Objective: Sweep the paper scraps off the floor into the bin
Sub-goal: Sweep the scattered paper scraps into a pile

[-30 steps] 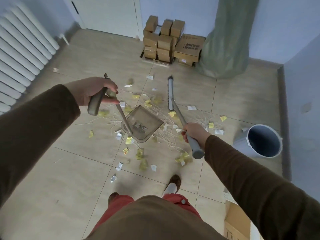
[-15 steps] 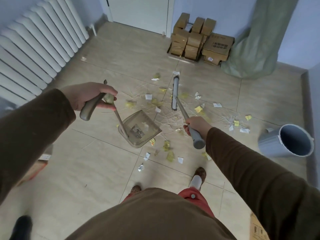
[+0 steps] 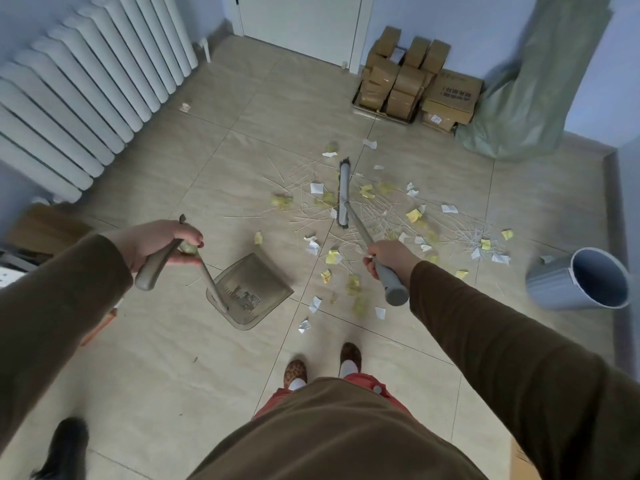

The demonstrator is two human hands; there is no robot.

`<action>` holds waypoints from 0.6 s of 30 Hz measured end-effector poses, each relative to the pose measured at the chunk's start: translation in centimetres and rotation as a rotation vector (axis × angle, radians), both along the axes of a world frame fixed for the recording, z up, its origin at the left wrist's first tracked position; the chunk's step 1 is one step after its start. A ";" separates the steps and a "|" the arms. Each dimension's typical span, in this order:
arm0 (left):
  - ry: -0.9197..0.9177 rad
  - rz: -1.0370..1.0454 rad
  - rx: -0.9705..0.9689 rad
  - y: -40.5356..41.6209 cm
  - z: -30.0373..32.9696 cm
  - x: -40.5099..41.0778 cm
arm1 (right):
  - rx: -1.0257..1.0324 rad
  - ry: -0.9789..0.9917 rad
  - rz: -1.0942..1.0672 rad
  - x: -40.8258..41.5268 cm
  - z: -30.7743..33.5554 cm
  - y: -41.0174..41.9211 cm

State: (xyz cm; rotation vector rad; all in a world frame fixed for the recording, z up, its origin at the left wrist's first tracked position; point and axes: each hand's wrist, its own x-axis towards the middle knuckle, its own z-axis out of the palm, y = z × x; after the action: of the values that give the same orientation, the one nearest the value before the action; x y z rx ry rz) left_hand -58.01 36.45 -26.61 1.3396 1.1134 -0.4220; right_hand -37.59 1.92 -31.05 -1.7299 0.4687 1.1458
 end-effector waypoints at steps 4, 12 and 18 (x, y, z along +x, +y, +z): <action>0.015 0.095 -0.049 1.0 -2.3 -2.6 | -0.007 -0.010 0.007 -1.1 0.1 0.4; 0.230 -0.091 0.044 4.4 -3.3 -6.4 | -0.031 -0.002 0.011 -2.7 -1.0 1.3; 0.547 -0.469 0.384 4.8 -4.4 -6.5 | -0.039 0.027 0.029 -3.6 -1.3 1.0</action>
State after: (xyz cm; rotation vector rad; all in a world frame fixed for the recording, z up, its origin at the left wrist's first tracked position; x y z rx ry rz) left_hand -64.55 41.29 -31.01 1.9017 1.3658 -1.0009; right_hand -41.16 2.97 -32.33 -1.7615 0.4867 1.1889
